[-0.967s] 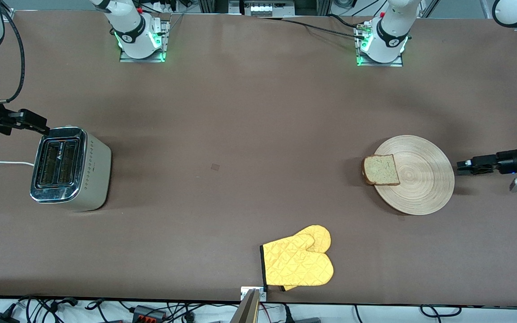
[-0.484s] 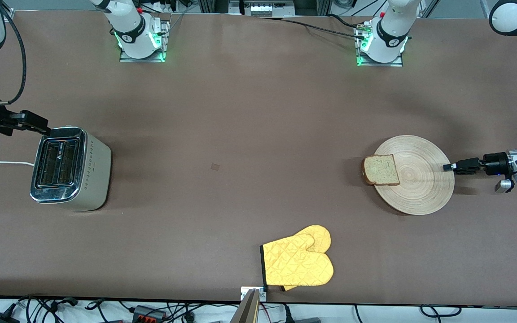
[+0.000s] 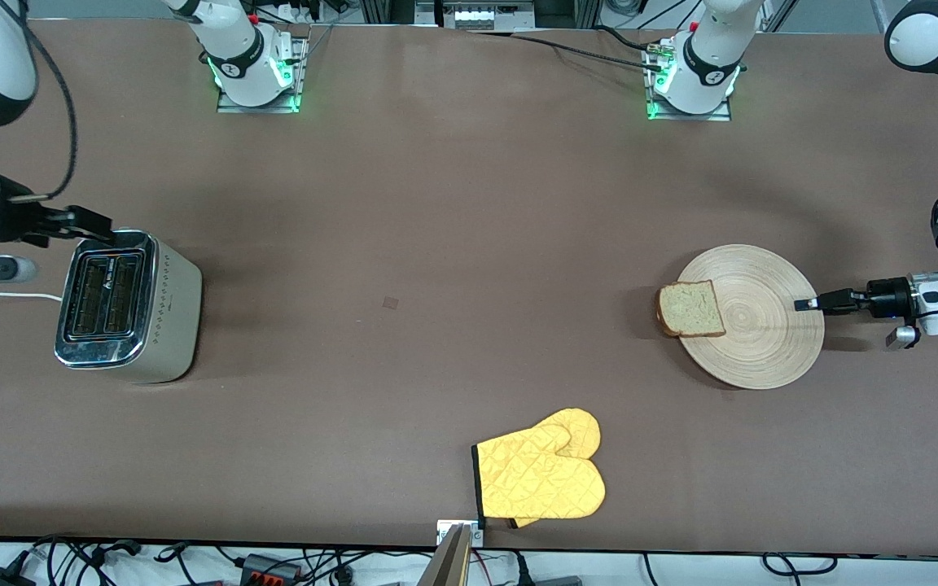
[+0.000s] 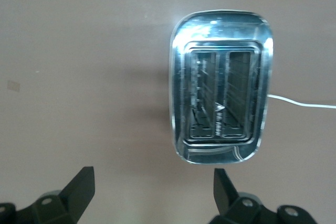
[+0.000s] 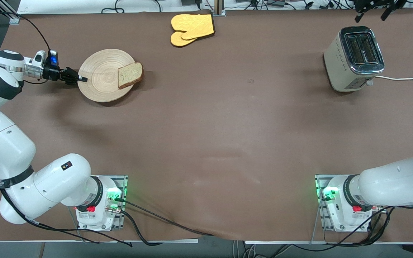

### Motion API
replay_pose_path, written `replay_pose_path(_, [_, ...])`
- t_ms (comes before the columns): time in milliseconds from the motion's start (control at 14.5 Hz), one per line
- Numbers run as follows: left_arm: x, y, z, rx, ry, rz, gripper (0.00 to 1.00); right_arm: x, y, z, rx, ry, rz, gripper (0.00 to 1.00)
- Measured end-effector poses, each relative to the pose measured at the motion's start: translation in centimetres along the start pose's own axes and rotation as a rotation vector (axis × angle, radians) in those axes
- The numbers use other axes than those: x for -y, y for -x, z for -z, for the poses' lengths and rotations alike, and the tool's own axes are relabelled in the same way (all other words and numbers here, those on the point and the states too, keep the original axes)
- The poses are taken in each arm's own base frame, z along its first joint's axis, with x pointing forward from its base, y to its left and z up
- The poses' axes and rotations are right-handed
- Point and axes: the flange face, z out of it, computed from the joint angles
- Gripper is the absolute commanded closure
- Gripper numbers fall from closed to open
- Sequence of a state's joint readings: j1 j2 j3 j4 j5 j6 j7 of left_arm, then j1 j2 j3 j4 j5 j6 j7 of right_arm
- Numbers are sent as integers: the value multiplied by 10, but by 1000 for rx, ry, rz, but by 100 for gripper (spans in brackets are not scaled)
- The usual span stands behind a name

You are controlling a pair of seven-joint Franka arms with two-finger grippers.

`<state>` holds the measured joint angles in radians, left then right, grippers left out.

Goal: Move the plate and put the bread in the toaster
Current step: 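Grip the plate rim with the left gripper while the right gripper reaches forward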

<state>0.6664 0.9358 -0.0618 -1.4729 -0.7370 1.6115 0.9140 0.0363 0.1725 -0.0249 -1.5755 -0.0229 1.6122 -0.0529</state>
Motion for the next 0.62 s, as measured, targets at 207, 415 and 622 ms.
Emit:
replay_pose_path(207, [-2, -1, 1, 1, 2, -3, 98, 35, -8, -11, 9, -33, 47, 0])
replay_pose_path(415, [-5, -4, 1, 3, 4, 4, 98, 49, -21, -30, 17, -133, 42, 0])
replay_pose_path(622, [-30, -21, -11, 19, 18, 28, 99, 56, -33, -49, 18, -151, 43, 0])
